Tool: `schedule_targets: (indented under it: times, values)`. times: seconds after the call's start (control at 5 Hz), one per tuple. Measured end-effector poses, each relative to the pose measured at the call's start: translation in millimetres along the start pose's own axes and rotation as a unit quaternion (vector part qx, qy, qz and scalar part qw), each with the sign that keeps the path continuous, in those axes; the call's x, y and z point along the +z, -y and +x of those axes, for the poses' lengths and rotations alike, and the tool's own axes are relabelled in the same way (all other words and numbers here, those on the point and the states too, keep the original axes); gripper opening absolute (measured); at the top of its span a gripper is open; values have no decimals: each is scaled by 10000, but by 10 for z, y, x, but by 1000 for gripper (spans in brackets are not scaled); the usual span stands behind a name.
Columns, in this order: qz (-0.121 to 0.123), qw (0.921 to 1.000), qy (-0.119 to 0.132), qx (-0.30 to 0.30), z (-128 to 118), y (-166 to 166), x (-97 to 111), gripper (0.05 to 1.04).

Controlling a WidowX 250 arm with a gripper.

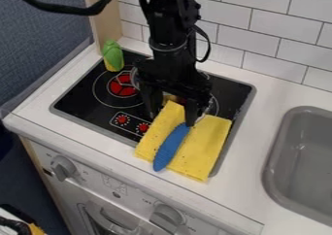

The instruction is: Moved the bucket to the lower left

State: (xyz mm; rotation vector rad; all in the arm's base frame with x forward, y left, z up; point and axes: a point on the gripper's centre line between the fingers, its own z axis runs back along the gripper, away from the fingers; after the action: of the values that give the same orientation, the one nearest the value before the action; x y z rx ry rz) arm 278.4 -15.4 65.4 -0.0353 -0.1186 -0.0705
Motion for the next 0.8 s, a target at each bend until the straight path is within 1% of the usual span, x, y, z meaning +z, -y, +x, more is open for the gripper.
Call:
schedule_targets:
  times: [0.2, 0.4, 0.6, 0.8]
  values:
    - [-5, 9999, -130, 4, -22, -2, -66, 1001]
    - [-12, 9998, -189, -84, 168, -40, -139, 1001]
    - [81, 9997, -126, -218, 390, -136, -178, 1001]
    - [225, 9992, -65, -315, 588, -198, -185, 1001]
